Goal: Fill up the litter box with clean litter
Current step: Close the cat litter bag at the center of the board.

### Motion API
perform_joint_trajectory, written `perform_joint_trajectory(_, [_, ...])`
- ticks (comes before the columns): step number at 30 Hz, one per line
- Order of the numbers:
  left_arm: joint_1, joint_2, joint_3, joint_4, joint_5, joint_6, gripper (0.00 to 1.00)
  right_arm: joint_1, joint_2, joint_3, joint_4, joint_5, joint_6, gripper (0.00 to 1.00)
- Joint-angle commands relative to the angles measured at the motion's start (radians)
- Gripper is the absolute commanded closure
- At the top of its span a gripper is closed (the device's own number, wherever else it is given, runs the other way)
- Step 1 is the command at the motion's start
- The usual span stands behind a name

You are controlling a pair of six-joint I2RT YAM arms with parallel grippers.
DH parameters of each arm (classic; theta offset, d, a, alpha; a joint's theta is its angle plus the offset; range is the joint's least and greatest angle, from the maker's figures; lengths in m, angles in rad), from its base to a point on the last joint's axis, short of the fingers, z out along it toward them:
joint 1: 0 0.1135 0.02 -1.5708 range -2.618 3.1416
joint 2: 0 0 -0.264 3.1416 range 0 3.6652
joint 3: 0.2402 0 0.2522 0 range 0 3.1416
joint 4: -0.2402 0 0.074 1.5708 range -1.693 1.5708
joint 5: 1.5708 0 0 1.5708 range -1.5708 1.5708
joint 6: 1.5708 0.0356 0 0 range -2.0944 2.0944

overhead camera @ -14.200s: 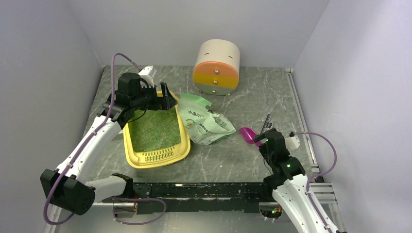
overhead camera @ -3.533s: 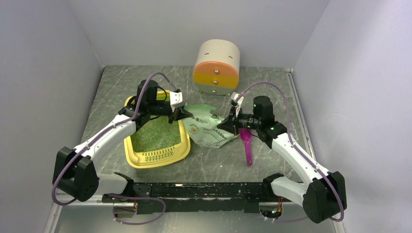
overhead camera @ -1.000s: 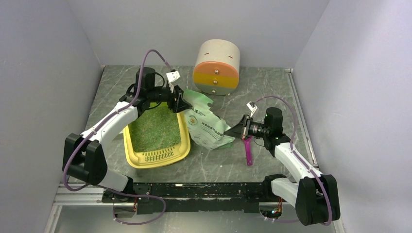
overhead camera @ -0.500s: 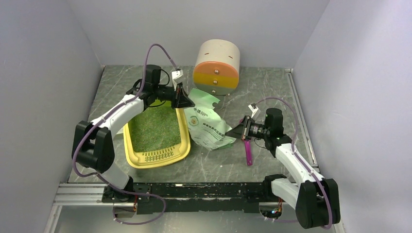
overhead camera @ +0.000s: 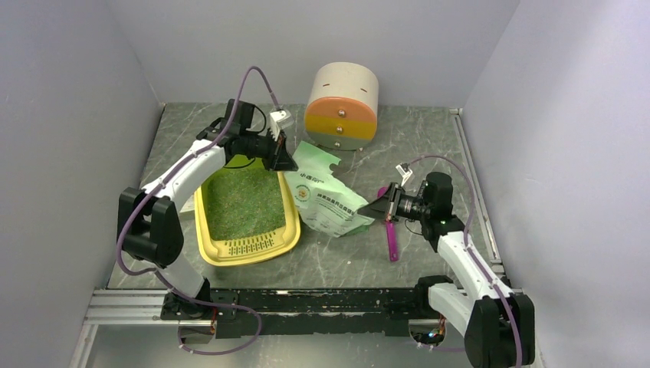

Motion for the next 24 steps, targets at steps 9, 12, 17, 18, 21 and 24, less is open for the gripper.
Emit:
perform_joint_trajectory(9, [-0.027,0.074,0.108,-0.217,-0.168,0.105,0.95,-0.017,-0.014,0.294,-0.567,0.337,-0.383,0.65])
perform_joint_trajectory(12, [-0.031,0.074,0.103,-0.215,-0.174,0.101,0.95,-0.017,-0.123,0.335,-0.556,0.469,-0.465,0.49])
perform_joint_trajectory(17, [-0.040,0.075,0.106,-0.223,-0.198,0.105,0.95,-0.010,-0.334,0.273,-0.303,0.331,-0.575,0.37])
perform_joint_trajectory(18, [-0.040,0.074,0.106,-0.222,-0.198,0.103,0.95,-0.007,-0.371,0.249,-0.249,0.322,-0.585,0.36])
perform_joint_trajectory(21, [-0.042,0.074,0.110,-0.225,-0.199,0.102,0.95,-0.001,-0.423,0.217,-0.180,0.293,-0.656,0.35])
perform_joint_trajectory(24, [-0.045,0.072,0.117,-0.234,-0.206,0.105,0.95,0.012,-0.399,0.226,-0.193,0.282,-0.741,0.35])
